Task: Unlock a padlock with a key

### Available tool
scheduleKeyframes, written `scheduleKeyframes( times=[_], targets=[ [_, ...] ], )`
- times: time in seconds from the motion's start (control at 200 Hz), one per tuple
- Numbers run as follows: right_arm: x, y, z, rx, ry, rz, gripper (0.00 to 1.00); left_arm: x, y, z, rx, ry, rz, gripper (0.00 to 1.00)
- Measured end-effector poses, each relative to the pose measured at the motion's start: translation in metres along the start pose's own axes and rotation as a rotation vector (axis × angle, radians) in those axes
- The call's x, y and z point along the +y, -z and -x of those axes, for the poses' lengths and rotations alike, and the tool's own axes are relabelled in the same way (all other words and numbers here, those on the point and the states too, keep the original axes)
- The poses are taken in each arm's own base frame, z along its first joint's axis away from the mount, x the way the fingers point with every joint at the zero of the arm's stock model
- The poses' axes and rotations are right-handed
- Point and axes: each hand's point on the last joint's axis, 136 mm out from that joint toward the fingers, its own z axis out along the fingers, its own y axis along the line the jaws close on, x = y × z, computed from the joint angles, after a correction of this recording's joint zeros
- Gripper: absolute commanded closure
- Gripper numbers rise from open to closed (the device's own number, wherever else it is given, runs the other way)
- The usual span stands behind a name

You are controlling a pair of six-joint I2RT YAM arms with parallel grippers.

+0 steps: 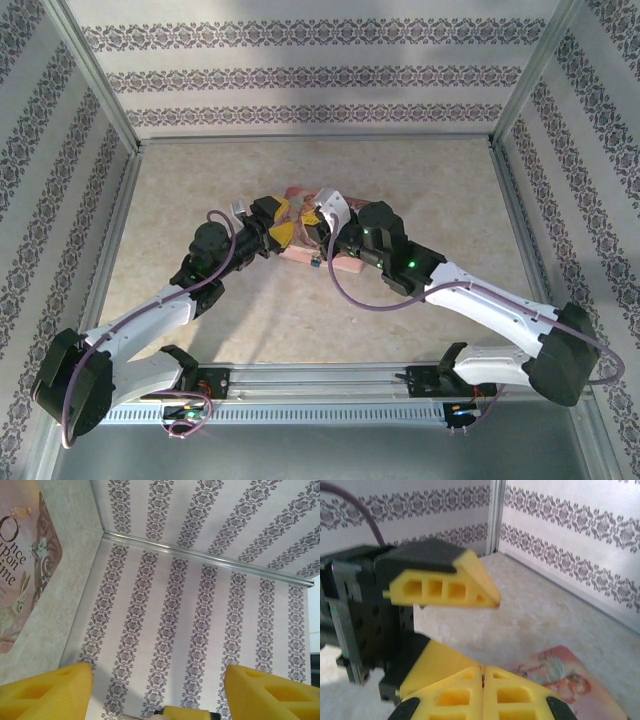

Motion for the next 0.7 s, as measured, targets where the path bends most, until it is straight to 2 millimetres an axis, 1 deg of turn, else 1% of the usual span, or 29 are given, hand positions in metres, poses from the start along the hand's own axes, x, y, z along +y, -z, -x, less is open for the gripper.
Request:
scheduleKeyframes(
  times=[0.13, 0.225, 0.345, 0.525, 0.7],
  targets=[
    [0.008, -0.013, 0.014, -0.038, 0.007, 0.029, 1.0, 0.001, -0.001, -0.003, 0.0, 0.02, 0.0, 0.3],
    [0.013, -0.02, 0.02, -0.054, 0.01, 0.05, 1.0, 0.0, -0.001, -0.006, 0.003, 0.027, -0.003, 0.31],
    [0.015, -0.025, 0.024, -0.068, 0.01, 0.054, 1.0, -0.005, -0.001, -0.001, -0.027, 0.041, -0.029, 0.34],
    [0.017, -0.03, 0.026, -0.081, -0.001, 0.061, 1.0, -0.013, -0.001, 0.005, -0.065, 0.06, -0.063, 0.4],
    [0.02, -0.032, 0.026, -0.083, -0.01, 0.067, 1.0, -0.017, 0.0, 0.007, -0.082, 0.079, -0.088, 0.45]
  ],
)
